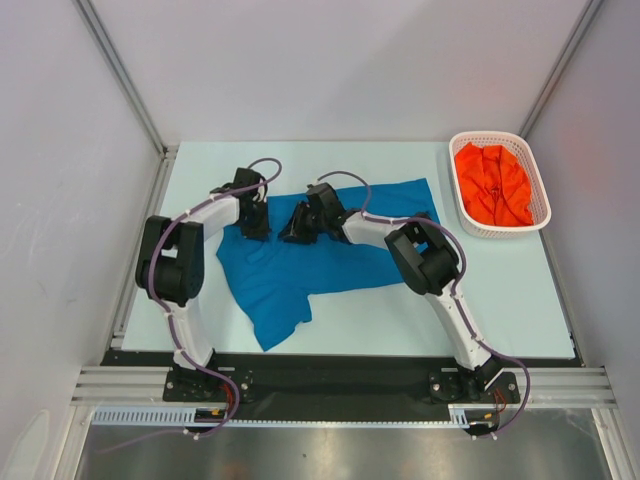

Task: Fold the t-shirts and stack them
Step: Fold the tshirt

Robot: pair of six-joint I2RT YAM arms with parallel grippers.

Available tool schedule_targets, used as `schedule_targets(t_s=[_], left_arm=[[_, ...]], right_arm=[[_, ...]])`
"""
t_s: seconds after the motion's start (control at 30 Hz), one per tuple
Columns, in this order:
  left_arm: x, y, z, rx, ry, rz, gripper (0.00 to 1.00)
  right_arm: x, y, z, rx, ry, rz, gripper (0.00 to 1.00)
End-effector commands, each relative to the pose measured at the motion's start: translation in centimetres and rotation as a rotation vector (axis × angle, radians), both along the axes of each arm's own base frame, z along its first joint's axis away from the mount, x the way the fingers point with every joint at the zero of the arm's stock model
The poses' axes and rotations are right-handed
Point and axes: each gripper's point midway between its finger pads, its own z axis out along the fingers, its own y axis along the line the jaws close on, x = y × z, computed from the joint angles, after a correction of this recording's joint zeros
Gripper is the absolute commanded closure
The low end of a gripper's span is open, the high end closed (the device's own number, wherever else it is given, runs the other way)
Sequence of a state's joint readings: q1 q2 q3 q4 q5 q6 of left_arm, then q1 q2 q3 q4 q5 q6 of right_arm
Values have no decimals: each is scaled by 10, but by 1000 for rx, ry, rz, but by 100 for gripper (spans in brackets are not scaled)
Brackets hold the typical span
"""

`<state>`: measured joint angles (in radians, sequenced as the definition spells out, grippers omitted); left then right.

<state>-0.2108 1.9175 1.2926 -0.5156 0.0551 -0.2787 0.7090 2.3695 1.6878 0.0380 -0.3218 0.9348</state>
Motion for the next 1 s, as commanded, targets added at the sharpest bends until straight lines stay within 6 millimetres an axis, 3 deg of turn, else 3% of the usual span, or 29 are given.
schedule_targets(t_s=[0.0,0.27,0.4,0.53,0.67,0.77,0.8,0.9,0.97], left_arm=[[12,-1,8,-1,-27,-21,91],[11,0,8,-1,-25,-21,91],[11,0,7,-1,-25,-20,91],[13,0,10,-3,-30,-20,89],[13,2,11,-3,-31,-17,87],[13,3,12,-3,-38,-13,76],[14,3,14,-6,-43,-11,66],[14,2,18,-32,-54,-10,52],[16,2,23,-47,-65,-12,50]], right_arm=[[15,1,-2,19,4,-54,68],[16,1,-17,-34,71,-110,73],[13,-2,-23,-67,89,-127,85],[14,-4,-9,-80,55,-119,99],[14,-9,8,-85,31,-99,100],[11,-18,20,-112,22,-72,100],[6,-22,20,-126,41,-62,100],[-4,-30,26,-158,44,-18,100],[-13,-35,30,-187,54,2,100]])
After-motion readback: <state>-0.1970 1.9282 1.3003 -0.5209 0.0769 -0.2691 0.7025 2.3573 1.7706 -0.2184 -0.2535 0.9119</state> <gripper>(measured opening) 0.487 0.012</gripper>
